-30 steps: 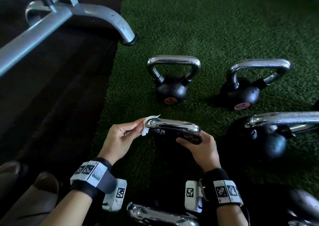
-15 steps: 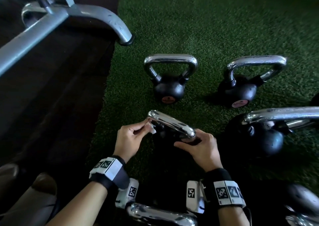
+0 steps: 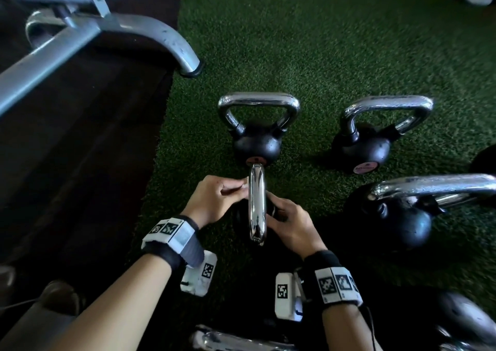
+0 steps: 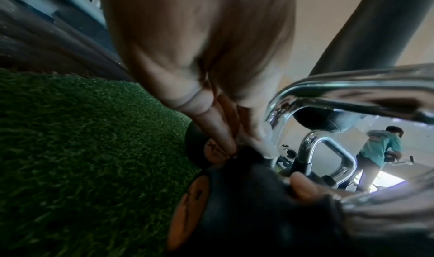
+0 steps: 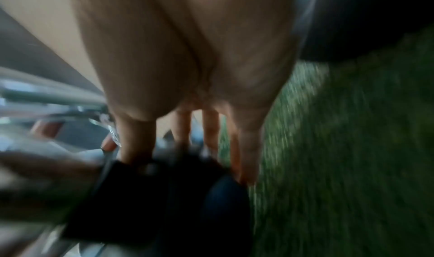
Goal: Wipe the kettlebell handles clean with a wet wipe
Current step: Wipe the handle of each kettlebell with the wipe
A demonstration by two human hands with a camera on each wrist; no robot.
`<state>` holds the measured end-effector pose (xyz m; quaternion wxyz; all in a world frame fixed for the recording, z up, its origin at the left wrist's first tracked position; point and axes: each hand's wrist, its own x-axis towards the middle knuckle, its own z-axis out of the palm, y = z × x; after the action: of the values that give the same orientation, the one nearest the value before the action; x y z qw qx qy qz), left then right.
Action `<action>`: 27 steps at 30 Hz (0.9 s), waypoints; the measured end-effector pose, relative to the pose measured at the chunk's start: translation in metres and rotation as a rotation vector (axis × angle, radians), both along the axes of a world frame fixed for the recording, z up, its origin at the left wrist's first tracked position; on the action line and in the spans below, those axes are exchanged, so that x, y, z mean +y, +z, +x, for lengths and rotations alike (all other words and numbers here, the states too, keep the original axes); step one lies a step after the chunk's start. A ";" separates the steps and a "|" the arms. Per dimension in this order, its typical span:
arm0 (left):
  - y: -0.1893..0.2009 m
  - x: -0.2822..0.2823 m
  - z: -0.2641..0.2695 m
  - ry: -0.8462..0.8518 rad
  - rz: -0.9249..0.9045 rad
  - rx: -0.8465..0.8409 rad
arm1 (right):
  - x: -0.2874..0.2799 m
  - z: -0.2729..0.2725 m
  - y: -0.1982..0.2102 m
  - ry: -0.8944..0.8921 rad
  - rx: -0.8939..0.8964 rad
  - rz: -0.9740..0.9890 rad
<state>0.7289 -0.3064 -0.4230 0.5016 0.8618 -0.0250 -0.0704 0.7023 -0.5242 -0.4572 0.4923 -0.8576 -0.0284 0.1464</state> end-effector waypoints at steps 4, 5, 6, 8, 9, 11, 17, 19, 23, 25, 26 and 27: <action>0.007 -0.011 0.005 0.133 -0.210 -0.053 | 0.000 -0.001 -0.007 -0.030 -0.016 0.027; 0.007 -0.013 0.004 0.134 -0.248 -0.046 | 0.000 -0.002 -0.009 -0.039 -0.022 0.029; 0.006 -0.013 0.004 0.128 -0.251 -0.032 | 0.000 -0.003 -0.011 -0.053 -0.028 0.033; 0.005 -0.012 0.006 0.115 -0.186 0.002 | 0.001 -0.003 -0.013 -0.069 -0.046 0.029; 0.006 -0.011 0.008 0.109 -0.189 0.024 | 0.003 -0.003 -0.014 -0.071 -0.057 0.017; 0.013 -0.009 0.007 0.118 -0.343 0.059 | 0.004 -0.003 -0.015 -0.074 -0.065 0.006; 0.033 -0.014 -0.004 0.173 -0.583 0.085 | 0.003 -0.005 -0.016 -0.107 -0.045 0.051; 0.038 -0.012 -0.005 0.180 -0.613 0.120 | 0.002 -0.003 -0.015 -0.097 -0.036 0.066; 0.048 0.003 -0.013 0.019 -0.521 0.207 | 0.000 -0.004 -0.017 -0.099 -0.024 0.098; 0.049 0.006 -0.015 -0.014 -0.476 0.187 | 0.001 -0.005 -0.020 -0.104 -0.028 0.106; 0.050 0.006 -0.015 0.003 -0.473 0.172 | 0.002 -0.005 -0.020 -0.107 -0.030 0.106; 0.050 0.007 -0.014 0.013 -0.472 0.170 | 0.002 -0.003 -0.021 -0.108 -0.027 0.110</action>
<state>0.7148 -0.2996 -0.3730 0.6899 0.7118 0.0069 -0.1314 0.6990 -0.5223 -0.4779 0.5454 -0.8314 0.0032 0.1065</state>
